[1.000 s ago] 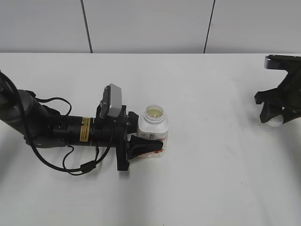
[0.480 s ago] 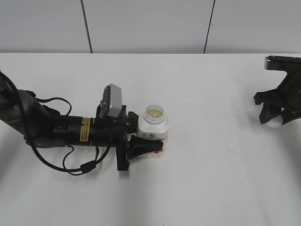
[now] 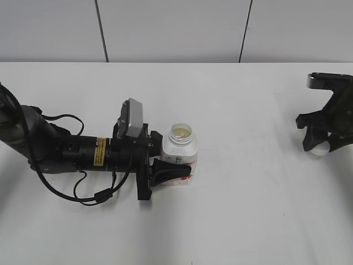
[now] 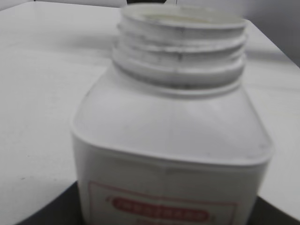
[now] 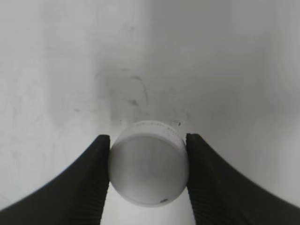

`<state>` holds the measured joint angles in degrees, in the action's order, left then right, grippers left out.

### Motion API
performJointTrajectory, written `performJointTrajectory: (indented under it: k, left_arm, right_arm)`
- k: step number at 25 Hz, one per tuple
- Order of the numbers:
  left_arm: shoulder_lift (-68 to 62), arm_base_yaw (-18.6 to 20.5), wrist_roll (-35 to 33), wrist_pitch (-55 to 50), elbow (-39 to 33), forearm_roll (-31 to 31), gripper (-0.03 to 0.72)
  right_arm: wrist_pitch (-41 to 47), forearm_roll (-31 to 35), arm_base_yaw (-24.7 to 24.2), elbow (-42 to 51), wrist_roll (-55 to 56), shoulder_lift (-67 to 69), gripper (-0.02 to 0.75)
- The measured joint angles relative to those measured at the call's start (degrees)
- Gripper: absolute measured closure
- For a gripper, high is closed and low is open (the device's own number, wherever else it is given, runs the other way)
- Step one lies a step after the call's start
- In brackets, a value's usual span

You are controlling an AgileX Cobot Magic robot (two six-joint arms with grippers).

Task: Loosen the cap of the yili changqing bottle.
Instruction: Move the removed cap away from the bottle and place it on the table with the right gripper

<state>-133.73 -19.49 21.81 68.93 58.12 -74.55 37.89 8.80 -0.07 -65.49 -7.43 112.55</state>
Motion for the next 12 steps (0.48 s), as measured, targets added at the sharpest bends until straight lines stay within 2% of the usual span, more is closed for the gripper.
performJointTrajectory:
  k: [12]
  left_arm:
    - [0.00,0.00,0.00,0.00,0.00,0.00,0.323]
  right_arm:
    - [1.21,-0.28,0.00,0.00,0.05,1.09,0.349]
